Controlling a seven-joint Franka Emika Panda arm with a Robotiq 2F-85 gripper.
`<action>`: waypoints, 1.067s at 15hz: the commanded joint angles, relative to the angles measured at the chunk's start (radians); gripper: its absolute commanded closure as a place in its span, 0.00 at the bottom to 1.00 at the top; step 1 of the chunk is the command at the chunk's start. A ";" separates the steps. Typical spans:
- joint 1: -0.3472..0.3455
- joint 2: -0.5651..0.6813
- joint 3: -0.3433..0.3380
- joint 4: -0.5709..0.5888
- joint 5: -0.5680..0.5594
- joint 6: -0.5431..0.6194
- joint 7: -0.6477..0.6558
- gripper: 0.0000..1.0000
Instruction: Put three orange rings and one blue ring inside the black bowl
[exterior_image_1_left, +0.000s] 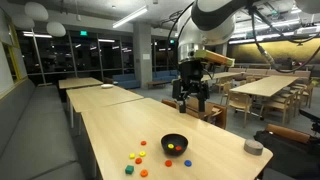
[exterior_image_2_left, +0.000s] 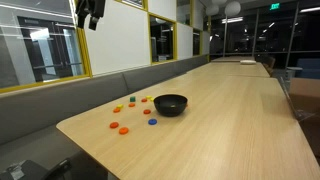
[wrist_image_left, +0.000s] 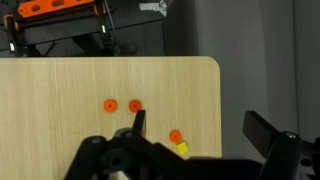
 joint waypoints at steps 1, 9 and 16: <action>-0.005 0.000 0.004 0.006 0.001 -0.003 0.000 0.00; -0.007 -0.012 0.006 -0.013 -0.006 0.029 0.004 0.00; -0.017 -0.046 0.032 -0.206 -0.104 0.335 0.102 0.00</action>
